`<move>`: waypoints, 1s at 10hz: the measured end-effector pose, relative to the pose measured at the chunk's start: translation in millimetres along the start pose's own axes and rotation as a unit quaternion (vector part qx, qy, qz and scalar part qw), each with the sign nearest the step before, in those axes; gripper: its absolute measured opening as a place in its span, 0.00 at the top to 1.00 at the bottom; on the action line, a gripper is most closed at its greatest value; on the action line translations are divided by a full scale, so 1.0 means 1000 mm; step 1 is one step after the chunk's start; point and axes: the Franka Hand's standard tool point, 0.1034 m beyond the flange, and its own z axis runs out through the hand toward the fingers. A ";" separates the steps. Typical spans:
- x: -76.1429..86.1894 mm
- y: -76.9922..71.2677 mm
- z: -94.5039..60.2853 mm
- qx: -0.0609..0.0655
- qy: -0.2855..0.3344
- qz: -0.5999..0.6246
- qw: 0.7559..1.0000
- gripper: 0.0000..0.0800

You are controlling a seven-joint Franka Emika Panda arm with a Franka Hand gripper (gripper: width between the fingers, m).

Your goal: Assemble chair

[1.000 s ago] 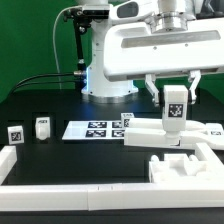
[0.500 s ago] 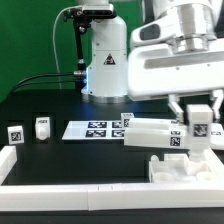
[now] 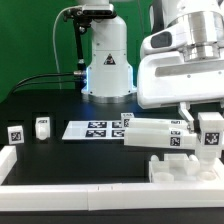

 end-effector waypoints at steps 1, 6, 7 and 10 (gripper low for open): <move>0.000 0.000 0.002 0.000 0.000 0.000 1.000 0.64; -0.006 0.003 0.016 -0.004 -0.006 -0.003 1.000 0.64; -0.009 0.005 0.019 -0.006 -0.008 -0.003 1.000 0.64; -0.013 0.006 0.025 -0.009 -0.005 -0.005 1.000 0.64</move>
Offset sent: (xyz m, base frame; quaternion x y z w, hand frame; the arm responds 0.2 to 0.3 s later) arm 0.0102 0.0036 -0.0068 0.0128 0.0224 0.0010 0.9997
